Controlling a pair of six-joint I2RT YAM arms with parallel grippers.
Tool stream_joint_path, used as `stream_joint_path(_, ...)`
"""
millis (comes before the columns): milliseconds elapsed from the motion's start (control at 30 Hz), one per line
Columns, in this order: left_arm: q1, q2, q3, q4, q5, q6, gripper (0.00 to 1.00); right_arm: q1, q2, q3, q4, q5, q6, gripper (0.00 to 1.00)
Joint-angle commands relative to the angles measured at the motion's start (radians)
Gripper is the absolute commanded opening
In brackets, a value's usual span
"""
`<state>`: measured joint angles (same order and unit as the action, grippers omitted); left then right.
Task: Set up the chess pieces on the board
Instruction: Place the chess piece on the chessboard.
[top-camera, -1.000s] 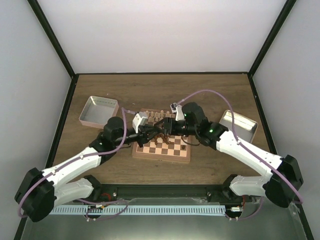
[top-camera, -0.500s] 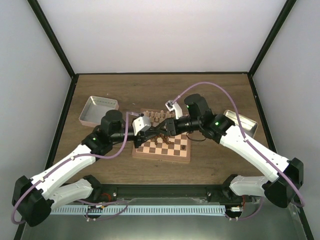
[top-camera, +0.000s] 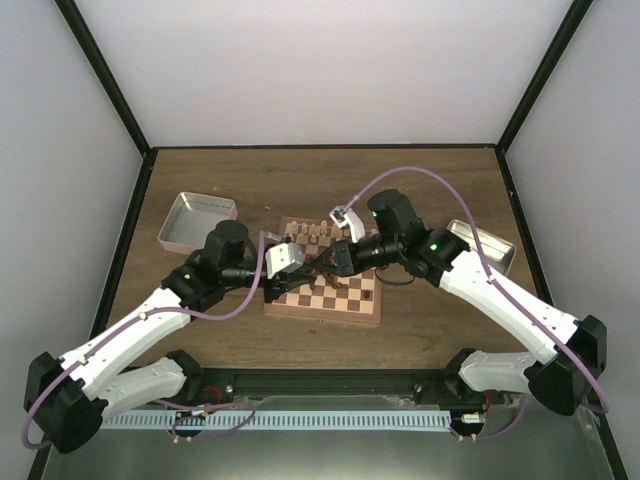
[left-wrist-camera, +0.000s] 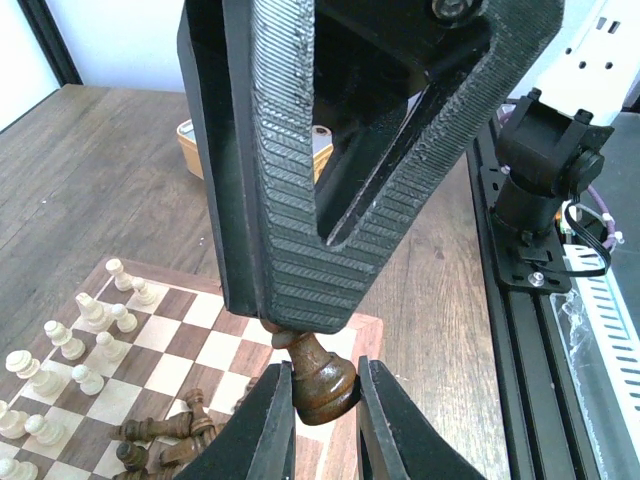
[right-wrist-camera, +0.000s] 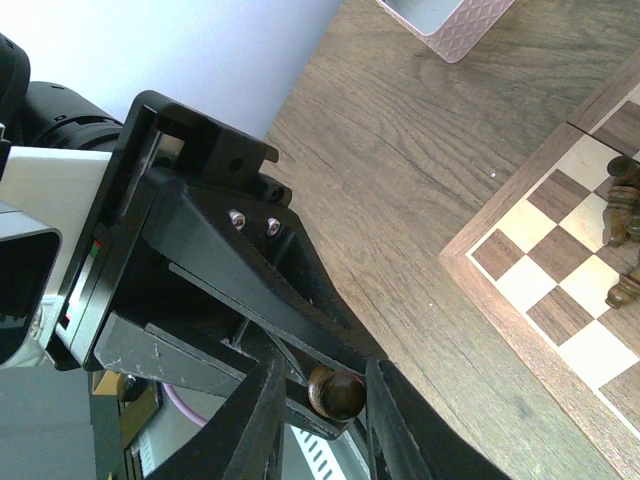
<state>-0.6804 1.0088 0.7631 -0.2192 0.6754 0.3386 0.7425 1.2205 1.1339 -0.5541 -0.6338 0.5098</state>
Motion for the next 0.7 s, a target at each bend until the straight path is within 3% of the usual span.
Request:
stream_joint_path(0, 0.001, -0.002, 0.02, -0.016, 0.036, 0.045, 0.04, -0.005, 0.006, 0.035, -0.005, -0.033, -0.03, 0.23)
stream_joint_path(267, 0.001, 0.003, 0.01, 0.011, 0.013, 0.039, 0.04, -0.007, 0.027, 0.019, 0.005, -0.05, -0.041, 0.22)
stream_joint_path(400, -0.001, 0.001, 0.003, 0.014, -0.001, 0.034, 0.05, -0.005, 0.025, 0.011, 0.022, -0.048, -0.038, 0.11)
stream_joint_path(433, -0.001, 0.002, 0.003, 0.015, -0.007, 0.028, 0.08, -0.005, 0.02, 0.007, 0.025, -0.04, -0.036, 0.08)
stream_joint_path(567, -0.001, -0.008, -0.009, 0.051, -0.058, -0.04, 0.49, -0.005, -0.003, -0.019, 0.034, 0.109, -0.043, 0.03)
stream_joint_path(667, -0.001, -0.026, -0.015, 0.063, -0.135, -0.11, 0.61, -0.005, -0.033, -0.077, 0.055, 0.315, -0.058, 0.02)
